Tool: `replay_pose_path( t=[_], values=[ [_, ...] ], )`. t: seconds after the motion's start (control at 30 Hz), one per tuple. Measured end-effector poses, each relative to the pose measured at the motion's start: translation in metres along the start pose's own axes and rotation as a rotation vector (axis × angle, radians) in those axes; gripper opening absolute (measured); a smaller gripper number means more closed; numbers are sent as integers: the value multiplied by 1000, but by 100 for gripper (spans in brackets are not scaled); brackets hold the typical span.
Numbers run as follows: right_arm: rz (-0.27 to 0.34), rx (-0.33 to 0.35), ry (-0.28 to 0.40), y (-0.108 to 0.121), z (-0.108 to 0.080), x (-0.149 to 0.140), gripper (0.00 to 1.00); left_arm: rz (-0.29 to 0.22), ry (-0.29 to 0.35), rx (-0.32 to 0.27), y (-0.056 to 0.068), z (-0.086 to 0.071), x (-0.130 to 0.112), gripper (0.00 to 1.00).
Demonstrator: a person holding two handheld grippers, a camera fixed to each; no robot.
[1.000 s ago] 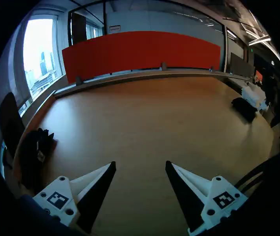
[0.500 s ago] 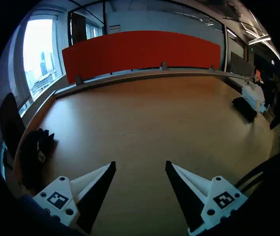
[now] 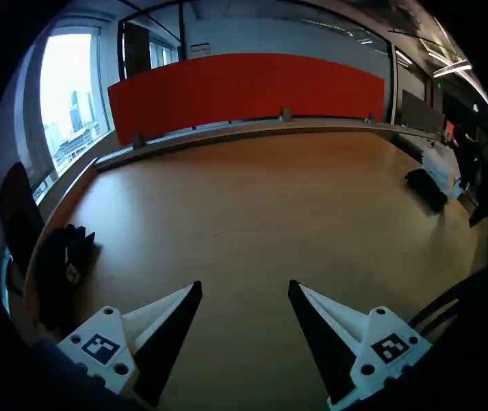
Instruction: Fold towel
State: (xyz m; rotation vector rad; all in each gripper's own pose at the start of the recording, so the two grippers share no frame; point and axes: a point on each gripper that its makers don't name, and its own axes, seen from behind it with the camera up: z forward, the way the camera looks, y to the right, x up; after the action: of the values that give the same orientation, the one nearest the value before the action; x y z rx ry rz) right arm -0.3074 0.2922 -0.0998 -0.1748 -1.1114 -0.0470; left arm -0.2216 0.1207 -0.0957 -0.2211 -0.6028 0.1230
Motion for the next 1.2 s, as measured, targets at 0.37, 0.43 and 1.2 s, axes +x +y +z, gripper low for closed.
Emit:
replay_pose_path(
  t=[0.37,0.43,1.2],
  values=[
    [16,3,28,0,-9,3,12,-1,0,0,-2,0,0,94],
    [21,4,36,0,-12,4,19,0,2,-1,-2,0,1,94],
    [41,15,101,-11,-36,5,91,-4,22,-10,-4,-4,6,94]
  ],
)
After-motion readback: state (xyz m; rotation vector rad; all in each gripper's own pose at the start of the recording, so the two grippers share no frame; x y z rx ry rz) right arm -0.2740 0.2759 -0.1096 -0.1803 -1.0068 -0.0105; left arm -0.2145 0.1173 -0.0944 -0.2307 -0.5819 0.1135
